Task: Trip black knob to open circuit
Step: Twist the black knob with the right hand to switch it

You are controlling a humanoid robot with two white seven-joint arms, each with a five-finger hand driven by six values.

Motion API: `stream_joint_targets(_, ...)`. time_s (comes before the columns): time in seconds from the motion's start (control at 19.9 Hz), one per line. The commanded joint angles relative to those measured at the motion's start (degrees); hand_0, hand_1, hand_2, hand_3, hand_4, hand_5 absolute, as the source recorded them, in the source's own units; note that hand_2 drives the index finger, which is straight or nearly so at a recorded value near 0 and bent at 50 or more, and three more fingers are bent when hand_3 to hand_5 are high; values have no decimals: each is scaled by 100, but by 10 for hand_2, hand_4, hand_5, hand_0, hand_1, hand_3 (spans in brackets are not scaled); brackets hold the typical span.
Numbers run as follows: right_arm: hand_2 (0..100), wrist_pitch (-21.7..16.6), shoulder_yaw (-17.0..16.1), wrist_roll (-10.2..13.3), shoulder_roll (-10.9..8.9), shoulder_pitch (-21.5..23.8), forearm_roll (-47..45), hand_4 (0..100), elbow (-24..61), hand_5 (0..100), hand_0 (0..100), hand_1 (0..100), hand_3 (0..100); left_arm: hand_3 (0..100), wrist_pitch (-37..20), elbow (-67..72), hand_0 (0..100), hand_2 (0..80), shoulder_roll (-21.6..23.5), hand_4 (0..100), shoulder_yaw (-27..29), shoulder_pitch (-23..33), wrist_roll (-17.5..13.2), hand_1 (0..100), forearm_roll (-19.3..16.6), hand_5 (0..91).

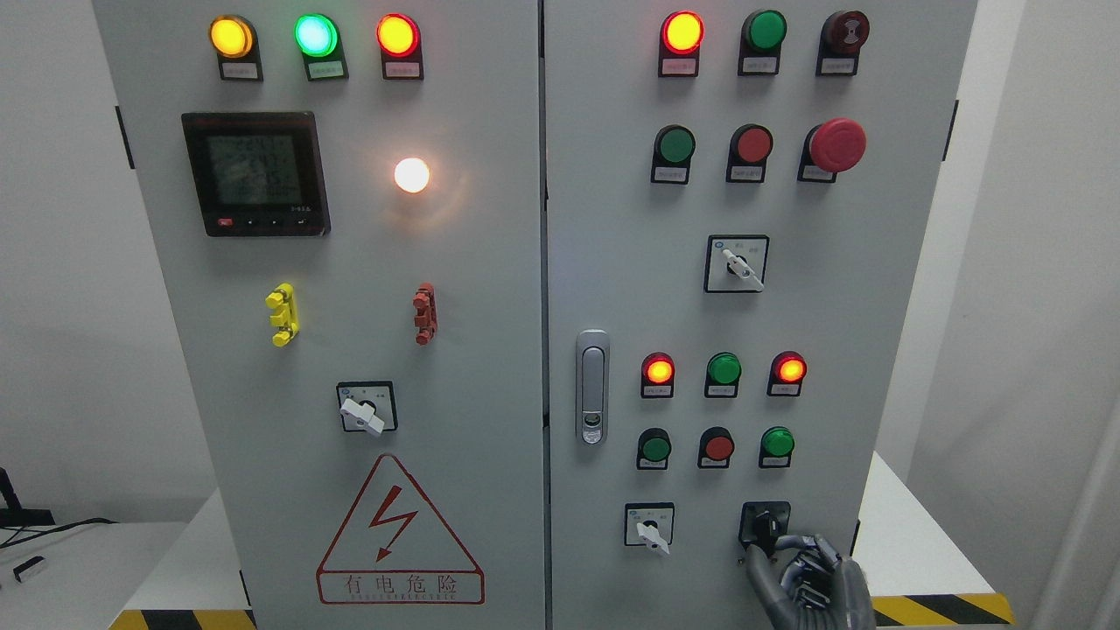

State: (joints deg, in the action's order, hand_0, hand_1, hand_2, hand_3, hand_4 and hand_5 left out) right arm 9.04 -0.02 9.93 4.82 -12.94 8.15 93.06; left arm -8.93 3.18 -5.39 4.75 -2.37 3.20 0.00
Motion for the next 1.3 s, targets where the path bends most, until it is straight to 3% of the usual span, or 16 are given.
stream_joint_targets(0.0, 520, 1, 116, -17, 45, -7, -6, 926, 10, 1000, 319, 727, 913, 0, -4, -2, 120, 0, -6, 0, 0, 0, -4, 389, -176, 0)
stream_joint_targets(1.25, 526, 45, 186, -35, 98, -51, -6, 927, 1, 999, 320, 720, 920, 0, -4, -2, 120, 0, 3, 0, 0, 0, -4, 389, -176, 0)
